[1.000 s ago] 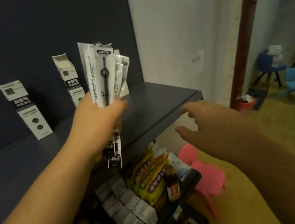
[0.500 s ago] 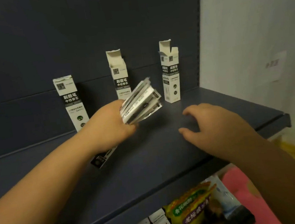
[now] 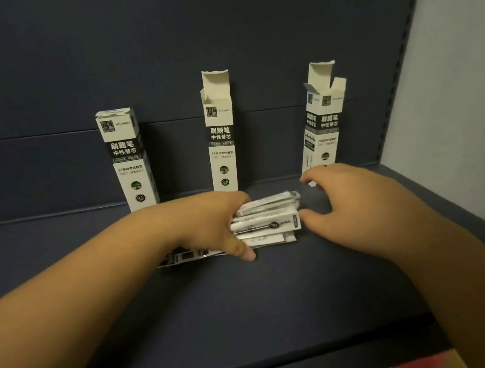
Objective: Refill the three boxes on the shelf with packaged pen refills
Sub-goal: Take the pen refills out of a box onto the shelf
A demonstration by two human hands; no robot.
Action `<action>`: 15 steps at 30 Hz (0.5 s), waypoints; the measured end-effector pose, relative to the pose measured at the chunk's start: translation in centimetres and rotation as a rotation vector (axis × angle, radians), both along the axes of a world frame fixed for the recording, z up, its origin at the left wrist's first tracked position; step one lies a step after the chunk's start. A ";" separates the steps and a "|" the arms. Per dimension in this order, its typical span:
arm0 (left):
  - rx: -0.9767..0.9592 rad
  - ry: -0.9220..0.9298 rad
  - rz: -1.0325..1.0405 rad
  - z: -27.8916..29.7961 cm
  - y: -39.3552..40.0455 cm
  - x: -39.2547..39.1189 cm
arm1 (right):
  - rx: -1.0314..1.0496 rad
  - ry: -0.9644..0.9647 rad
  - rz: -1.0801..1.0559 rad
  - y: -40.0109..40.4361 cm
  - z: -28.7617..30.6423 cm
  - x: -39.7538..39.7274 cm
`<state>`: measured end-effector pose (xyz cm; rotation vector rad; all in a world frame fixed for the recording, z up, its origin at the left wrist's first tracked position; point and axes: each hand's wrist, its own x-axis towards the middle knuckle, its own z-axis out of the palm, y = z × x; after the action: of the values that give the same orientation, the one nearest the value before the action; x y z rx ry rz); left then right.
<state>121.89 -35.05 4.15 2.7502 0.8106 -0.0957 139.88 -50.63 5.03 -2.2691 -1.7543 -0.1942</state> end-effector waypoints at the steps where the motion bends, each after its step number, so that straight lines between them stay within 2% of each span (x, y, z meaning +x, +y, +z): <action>1: -0.018 0.005 0.004 -0.1 0.0 0.3 | -0.056 0.009 0.053 0.1 0.2 0.7; 6: 0.003 0.057 0.049 -0.3 -0.4 1.3 | -0.272 0.047 0.266 0.8 0.9 3.5; 15: 0.070 0.039 0.144 -0.4 -3.1 0.6 | -0.223 -0.111 0.416 2.6 -0.2 2.8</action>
<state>122.53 -38.17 3.79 2.7518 1.0385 -0.0938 142.65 -47.99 4.88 -1.9999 -2.3615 -0.0432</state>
